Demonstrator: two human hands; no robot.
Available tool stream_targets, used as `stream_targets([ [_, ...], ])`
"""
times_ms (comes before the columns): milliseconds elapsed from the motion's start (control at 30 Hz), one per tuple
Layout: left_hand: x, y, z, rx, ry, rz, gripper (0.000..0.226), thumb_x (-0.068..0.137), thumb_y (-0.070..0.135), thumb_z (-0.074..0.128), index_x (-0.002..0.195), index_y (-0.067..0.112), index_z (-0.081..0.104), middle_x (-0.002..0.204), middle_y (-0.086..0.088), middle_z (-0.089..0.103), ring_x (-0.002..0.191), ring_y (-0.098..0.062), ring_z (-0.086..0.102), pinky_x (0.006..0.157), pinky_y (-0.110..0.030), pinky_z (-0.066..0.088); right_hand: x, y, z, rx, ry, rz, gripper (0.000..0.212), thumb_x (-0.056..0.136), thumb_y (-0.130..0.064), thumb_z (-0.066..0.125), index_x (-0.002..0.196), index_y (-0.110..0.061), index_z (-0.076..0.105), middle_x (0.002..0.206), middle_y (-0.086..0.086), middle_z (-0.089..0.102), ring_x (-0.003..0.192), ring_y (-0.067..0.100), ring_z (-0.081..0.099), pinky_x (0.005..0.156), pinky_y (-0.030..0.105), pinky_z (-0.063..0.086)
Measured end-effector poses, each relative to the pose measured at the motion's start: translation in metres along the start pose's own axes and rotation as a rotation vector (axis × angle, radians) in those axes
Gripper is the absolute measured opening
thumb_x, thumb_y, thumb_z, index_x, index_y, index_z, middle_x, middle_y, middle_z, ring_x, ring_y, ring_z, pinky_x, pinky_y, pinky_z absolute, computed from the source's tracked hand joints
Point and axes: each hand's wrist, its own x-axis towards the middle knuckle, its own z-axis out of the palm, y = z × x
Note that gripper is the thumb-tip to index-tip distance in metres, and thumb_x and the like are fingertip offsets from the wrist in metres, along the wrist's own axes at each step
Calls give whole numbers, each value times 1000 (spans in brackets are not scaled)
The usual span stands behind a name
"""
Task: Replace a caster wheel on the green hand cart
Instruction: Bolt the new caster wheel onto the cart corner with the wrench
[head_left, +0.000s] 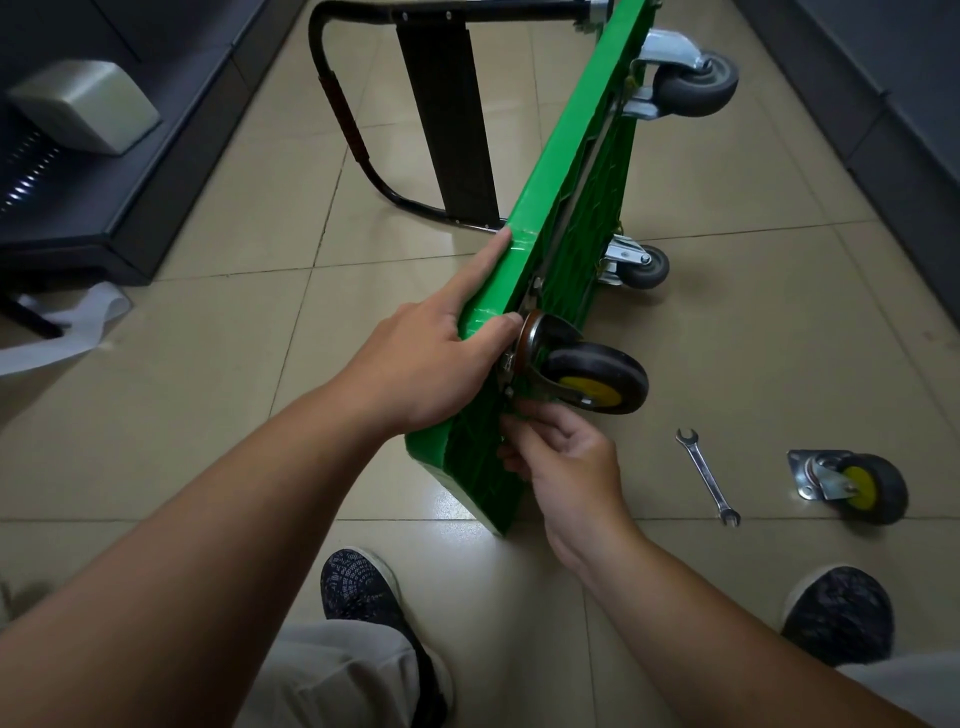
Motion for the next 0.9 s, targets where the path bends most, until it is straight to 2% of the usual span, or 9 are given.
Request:
stream_targets([
  [133, 0, -1, 1, 5, -3, -3, 64, 103, 59, 44, 144, 78, -1, 149, -6, 55, 111, -27, 63, 99, -49, 53, -5, 3, 4, -110, -23, 18, 16, 91, -10, 74, 84, -22, 81, 79, 6, 78, 67, 12, 69, 63, 21, 54],
  [200, 0, 0, 0, 2, -3, -3, 64, 103, 58, 44, 145, 77, -1, 148, -6, 55, 109, -26, 63, 98, -48, 53, -5, 0, 5, -63, 30, -12, 8, 90, -10, 76, 91, -17, 78, 82, 5, 78, 68, 10, 70, 62, 19, 53],
  [300, 0, 0, 0, 12, -1, -3, 64, 103, 59, 44, 144, 78, -2, 146, -7, 57, 107, -27, 64, 96, -48, 53, -3, -4, 5, 69, 29, -56, 19, 91, -6, 74, 109, -14, 73, 92, 8, 79, 73, 12, 71, 65, 20, 54],
  [467, 0, 0, 0, 10, -3, -6, 64, 103, 59, 44, 144, 78, -1, 146, -8, 57, 107, -27, 63, 98, -48, 52, 0, -10, 3, 2, -17, -2, 12, 93, -12, 74, 103, -16, 77, 84, 7, 79, 66, 13, 67, 60, 22, 52],
  [600, 0, 1, 0, 6, -10, -11, 64, 104, 58, 43, 143, 78, -2, 144, -9, 57, 103, -26, 63, 96, -48, 53, 8, -15, -3, -59, -31, 57, 6, 92, -16, 76, 95, -16, 80, 86, 6, 79, 72, 14, 70, 63, 21, 53],
  [733, 0, 1, 1, 15, 0, -9, 64, 103, 58, 43, 144, 78, -2, 140, -7, 60, 99, -23, 63, 94, -46, 53, 6, -11, 6, 84, -8, 109, 10, 93, -9, 73, 101, -15, 74, 86, 2, 79, 69, 10, 70, 62, 20, 54],
  [800, 0, 1, 1, 21, 3, -10, 64, 103, 59, 43, 144, 78, -2, 140, -7, 60, 99, -24, 63, 94, -45, 53, 5, -11, 11, 156, 10, 190, 3, 93, -13, 73, 96, -12, 73, 77, 2, 76, 63, 10, 67, 58, 21, 53],
  [900, 1, 1, 1, 20, 0, -7, 64, 103, 59, 44, 144, 78, -2, 142, -8, 59, 103, -26, 64, 96, -47, 53, 7, -15, 13, 89, 11, 242, 17, 93, -29, 74, 85, -15, 73, 68, 1, 71, 57, 10, 64, 54, 22, 51],
])
